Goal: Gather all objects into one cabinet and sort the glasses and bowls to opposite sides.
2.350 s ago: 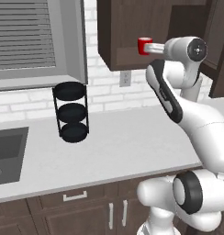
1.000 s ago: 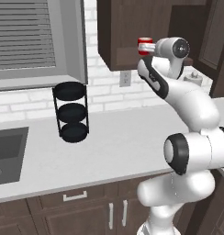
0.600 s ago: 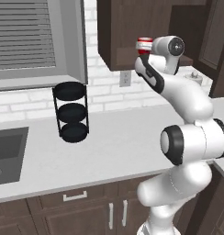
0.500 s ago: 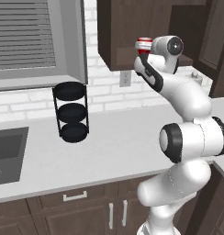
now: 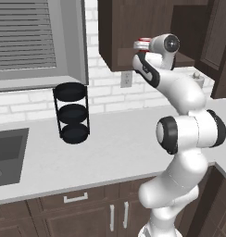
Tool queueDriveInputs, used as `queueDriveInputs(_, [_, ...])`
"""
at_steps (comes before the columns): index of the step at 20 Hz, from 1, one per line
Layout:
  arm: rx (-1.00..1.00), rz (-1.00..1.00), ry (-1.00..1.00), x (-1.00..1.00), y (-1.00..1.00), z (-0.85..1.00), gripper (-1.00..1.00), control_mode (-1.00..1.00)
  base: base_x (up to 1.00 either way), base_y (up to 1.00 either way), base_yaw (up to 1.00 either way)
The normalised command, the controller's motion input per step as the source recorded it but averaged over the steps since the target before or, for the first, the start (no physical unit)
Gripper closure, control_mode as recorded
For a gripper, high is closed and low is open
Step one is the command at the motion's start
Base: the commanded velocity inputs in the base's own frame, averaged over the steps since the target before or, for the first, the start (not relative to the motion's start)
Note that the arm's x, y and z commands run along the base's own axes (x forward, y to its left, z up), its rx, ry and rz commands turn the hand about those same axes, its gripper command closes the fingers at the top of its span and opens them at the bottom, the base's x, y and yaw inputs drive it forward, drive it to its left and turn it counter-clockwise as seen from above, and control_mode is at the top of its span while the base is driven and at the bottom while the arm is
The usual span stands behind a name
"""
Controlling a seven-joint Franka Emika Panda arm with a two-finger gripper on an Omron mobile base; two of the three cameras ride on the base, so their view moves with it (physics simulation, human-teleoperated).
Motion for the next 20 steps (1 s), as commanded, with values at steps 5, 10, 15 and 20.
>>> queueDriveInputs(5, [0.0,0.01,0.03,0.2,0.0,-0.04,-1.0,-1.0,0.0,0.0,0.0])
queueDriveInputs(10, [0.0,0.0,0.0,0.06,0.0,-0.05,-1.0,-1.0,0.0,0.0,0.0])
queueDriveInputs(15, [0.0,0.0,0.02,0.09,0.0,-0.13,-1.0,-1.0,0.0,0.0,0.0])
queueDriveInputs(20, [0.0,0.0,0.02,0.13,0.0,-0.11,-1.0,-1.0,0.0,0.0,0.0])
